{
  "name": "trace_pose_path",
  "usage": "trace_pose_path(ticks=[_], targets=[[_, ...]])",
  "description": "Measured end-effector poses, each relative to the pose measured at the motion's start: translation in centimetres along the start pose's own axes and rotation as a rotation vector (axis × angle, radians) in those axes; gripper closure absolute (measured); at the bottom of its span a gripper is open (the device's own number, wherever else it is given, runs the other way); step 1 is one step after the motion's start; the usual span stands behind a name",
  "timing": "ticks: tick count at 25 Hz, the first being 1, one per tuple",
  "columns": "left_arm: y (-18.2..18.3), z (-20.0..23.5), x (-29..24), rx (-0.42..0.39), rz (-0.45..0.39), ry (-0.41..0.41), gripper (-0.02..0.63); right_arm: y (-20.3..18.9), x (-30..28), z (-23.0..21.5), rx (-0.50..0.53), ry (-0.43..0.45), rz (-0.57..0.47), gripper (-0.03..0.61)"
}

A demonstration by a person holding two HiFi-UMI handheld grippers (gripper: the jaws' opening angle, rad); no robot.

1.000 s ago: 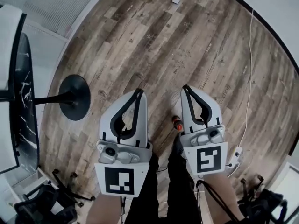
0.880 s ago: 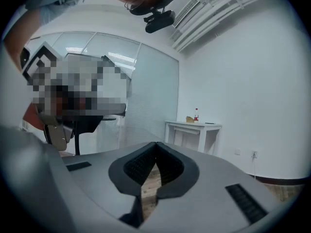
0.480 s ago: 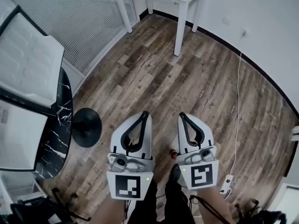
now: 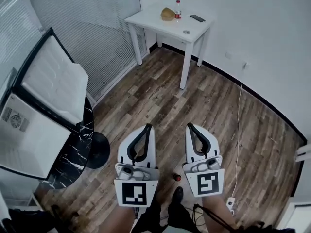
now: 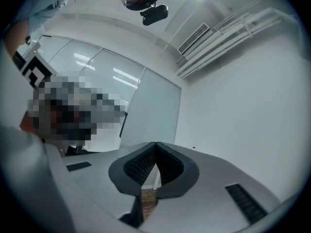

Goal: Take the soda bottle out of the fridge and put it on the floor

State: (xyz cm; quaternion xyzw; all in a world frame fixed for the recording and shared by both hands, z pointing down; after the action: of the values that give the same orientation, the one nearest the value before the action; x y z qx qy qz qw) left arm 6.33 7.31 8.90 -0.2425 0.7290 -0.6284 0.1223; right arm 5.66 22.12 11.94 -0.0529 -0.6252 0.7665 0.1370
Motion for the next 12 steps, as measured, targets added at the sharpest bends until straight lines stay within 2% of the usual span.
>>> trace_pose_path(ticks=[5, 12], targets=[[4.5, 0.9, 1.0, 0.025, -0.03, 0.038, 0.597, 4.6, 0.5, 0.0, 0.029, 0.006, -0.037, 0.566], [7.9, 1.5, 2.4, 0.023, -0.058, 0.066, 0.597, 8.6, 1.1, 0.2, 0.049, 0.003, -0.063, 0.566]])
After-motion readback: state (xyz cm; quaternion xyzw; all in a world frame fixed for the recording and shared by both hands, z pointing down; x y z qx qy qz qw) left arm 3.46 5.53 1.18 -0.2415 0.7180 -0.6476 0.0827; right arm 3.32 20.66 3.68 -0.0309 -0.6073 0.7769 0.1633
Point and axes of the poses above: the fingertips, and each gripper's own axes: x backward along the fingers, z to its left, y out of its top, the point moved 6 cm from there along x, backward along the fingers, and after that the axes turned 3 degrees about z, right-handed, at the moved point
